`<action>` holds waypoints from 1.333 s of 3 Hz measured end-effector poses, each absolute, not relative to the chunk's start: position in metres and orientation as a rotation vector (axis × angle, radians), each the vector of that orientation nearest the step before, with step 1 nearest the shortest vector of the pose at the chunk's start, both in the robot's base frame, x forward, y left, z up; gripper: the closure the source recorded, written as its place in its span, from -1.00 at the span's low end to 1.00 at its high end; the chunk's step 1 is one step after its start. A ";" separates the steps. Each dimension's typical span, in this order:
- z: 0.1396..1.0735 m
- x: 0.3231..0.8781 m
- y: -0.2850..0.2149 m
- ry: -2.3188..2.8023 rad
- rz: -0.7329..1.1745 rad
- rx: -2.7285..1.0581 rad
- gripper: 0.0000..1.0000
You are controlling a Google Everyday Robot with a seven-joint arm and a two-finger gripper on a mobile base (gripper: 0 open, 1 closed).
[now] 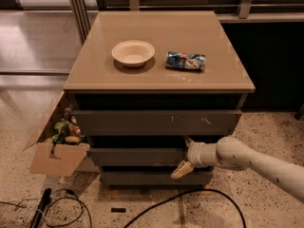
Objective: Open middle drawer
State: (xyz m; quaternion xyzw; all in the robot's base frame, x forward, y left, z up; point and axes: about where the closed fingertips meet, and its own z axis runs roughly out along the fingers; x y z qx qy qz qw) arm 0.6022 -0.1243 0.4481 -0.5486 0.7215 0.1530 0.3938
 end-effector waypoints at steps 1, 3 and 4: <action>0.432 0.612 -0.127 1.842 0.378 -1.413 -1.00; 0.431 0.606 -0.133 1.845 0.466 -1.434 -1.00; 0.431 0.606 -0.133 1.845 0.466 -1.434 -0.65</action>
Offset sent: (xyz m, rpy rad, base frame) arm 0.0145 -0.0165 -0.0321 -0.0476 0.0298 0.0199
